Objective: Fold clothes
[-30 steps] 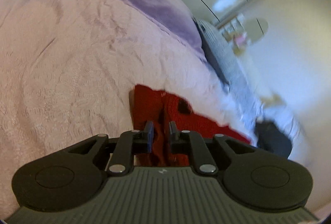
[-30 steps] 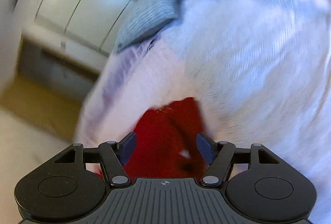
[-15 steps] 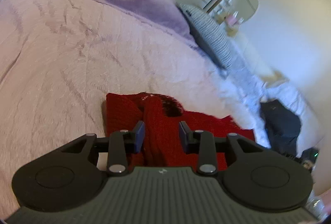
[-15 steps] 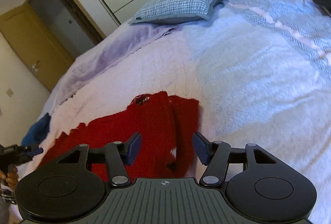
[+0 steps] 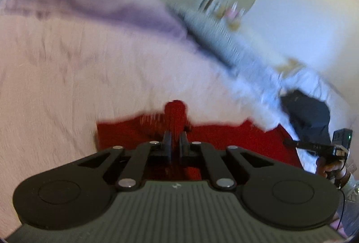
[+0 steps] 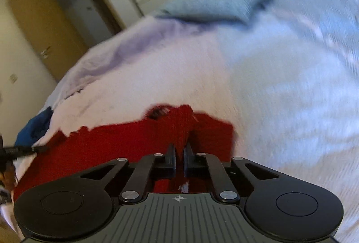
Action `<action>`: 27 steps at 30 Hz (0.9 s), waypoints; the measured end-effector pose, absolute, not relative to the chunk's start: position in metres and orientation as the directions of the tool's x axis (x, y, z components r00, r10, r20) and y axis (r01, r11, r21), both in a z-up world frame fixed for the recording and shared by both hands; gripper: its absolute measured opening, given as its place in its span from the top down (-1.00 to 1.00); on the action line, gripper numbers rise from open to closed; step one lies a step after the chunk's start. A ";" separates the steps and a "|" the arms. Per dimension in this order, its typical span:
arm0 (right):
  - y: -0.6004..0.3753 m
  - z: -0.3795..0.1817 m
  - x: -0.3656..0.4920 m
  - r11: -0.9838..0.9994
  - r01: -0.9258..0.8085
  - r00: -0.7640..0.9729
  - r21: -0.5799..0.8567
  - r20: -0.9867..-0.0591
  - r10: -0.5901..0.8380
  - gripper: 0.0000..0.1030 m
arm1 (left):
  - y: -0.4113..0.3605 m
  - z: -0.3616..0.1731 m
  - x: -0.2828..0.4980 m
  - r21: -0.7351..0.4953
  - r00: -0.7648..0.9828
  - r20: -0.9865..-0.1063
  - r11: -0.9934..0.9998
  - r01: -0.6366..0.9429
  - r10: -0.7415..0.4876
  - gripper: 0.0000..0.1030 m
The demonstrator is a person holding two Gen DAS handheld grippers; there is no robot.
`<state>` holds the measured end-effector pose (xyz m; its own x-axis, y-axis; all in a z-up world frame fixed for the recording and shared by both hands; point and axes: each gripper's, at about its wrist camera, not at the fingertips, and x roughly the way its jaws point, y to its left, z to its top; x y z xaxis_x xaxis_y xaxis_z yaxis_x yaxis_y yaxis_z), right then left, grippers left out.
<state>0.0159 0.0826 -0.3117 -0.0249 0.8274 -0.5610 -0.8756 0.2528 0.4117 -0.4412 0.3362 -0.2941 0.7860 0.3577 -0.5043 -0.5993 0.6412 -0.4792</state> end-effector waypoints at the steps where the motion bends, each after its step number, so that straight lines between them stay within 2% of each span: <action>1: 0.080 -0.305 0.015 0.243 -0.886 -0.012 0.395 -0.542 0.840 0.92 | 0.336 -0.289 -0.448 -0.480 0.789 -0.480 0.639 -0.602 0.383 0.93; 3: 0.074 -0.293 0.013 0.224 -0.906 0.014 0.359 -0.503 0.864 0.92 | 0.339 -0.285 -0.458 -0.486 0.786 -0.453 0.623 -0.613 0.421 0.94; 11: 0.101 -0.292 0.021 0.266 -0.913 0.082 0.310 -0.499 0.863 0.92 | 0.354 -0.289 -0.438 -0.401 0.717 -0.480 0.600 -0.692 0.506 0.94; 17: 0.121 -0.305 0.037 0.315 -0.896 0.104 0.311 -0.545 0.832 0.92 | 0.373 -0.304 -0.421 -0.382 0.688 -0.524 0.583 -0.717 0.503 0.94; 21: 0.138 -0.328 0.041 0.345 -0.883 0.075 0.318 -0.630 0.773 0.91 | 0.383 -0.331 -0.406 -0.344 0.635 -0.627 0.571 -0.745 0.451 0.92; 23: 0.142 -0.338 0.041 0.361 -0.878 0.072 0.315 -0.658 0.749 0.89 | 0.382 -0.338 -0.406 -0.322 0.607 -0.653 0.560 -0.764 0.452 0.85; 26: 0.134 -0.336 0.038 0.388 -0.855 0.079 0.345 -0.652 0.754 0.38 | 0.376 -0.334 -0.422 -0.372 0.617 -0.637 0.517 -0.771 0.463 0.82; 27: 0.128 -0.332 0.037 0.397 -0.843 0.085 0.362 -0.640 0.764 0.25 | 0.369 -0.328 -0.432 -0.390 0.626 -0.623 0.508 -0.768 0.469 0.75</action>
<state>0.0370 0.1278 -0.3320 0.0850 0.7637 -0.6400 -0.8433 0.3972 0.3619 -0.4320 0.3692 -0.3285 0.6262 0.4690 -0.6229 -0.7681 0.5080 -0.3897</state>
